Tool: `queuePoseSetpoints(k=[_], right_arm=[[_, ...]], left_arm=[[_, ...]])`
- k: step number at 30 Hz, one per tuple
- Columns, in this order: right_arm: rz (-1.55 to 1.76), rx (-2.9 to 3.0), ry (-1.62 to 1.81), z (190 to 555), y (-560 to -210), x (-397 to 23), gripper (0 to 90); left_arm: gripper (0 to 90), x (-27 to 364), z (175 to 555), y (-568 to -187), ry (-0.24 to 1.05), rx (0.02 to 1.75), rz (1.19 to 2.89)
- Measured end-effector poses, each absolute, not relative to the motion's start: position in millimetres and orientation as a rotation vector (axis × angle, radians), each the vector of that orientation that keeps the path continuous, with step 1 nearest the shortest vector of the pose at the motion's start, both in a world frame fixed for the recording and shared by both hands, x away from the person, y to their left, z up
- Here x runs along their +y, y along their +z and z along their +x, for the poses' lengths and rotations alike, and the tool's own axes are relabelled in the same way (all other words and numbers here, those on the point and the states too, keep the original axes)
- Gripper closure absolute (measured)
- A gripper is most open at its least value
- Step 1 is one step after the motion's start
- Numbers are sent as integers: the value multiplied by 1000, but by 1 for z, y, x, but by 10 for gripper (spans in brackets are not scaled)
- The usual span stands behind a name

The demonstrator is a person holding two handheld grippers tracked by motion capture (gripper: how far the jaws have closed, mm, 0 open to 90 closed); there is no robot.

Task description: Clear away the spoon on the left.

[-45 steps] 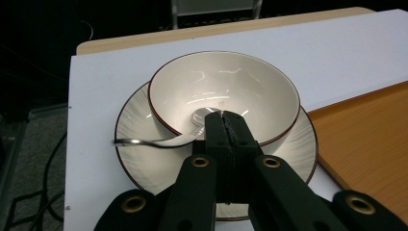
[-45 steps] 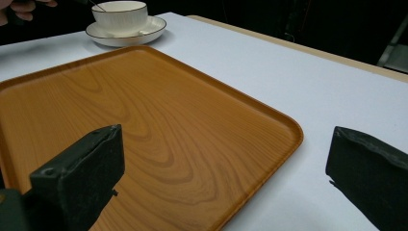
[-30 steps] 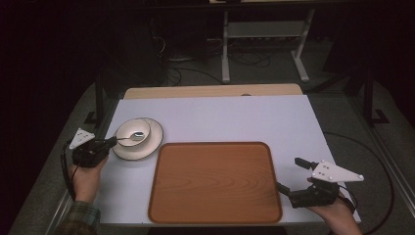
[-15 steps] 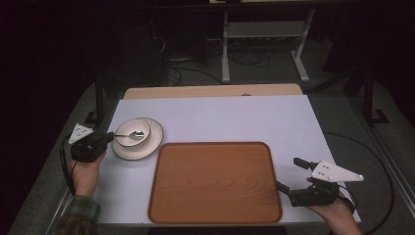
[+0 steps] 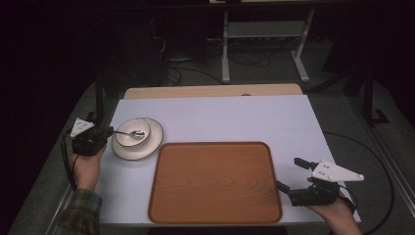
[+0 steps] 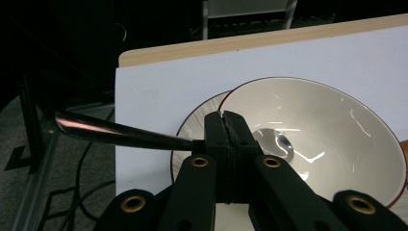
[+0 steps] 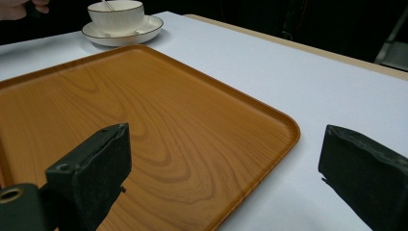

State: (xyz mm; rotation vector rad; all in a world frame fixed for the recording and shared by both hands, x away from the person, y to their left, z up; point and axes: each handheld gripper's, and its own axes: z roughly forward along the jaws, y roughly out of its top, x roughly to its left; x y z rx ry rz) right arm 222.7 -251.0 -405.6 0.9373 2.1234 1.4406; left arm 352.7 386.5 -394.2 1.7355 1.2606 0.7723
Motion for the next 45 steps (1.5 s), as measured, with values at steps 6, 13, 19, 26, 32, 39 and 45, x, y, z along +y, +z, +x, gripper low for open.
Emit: queuePoseSetpoints(k=[6,13,19,26,32,39,45], right_arm=[[942,2124,1440,223,-406,-251,37],[949,2118,1441,223,-406,-251,37],[948,2122,1440,224,-407,-251,37],[948,2119,1445,223,-406,-251,37],[941,2122,1447,222,-406,-251,37],[936,2117,1447,222,-405,-252,38],[937,2126,1446,223,-406,-251,38]], left_arm=[[893,387,364,-394,778,1273,1725],[893,386,373,-394,791,1274,1719],[892,391,380,-394,778,1283,1693],[866,392,377,-390,782,1284,1678],[704,398,366,-385,738,1295,1644],[498,402,360,-384,671,1320,1658],[395,407,368,-394,615,1347,1672]])
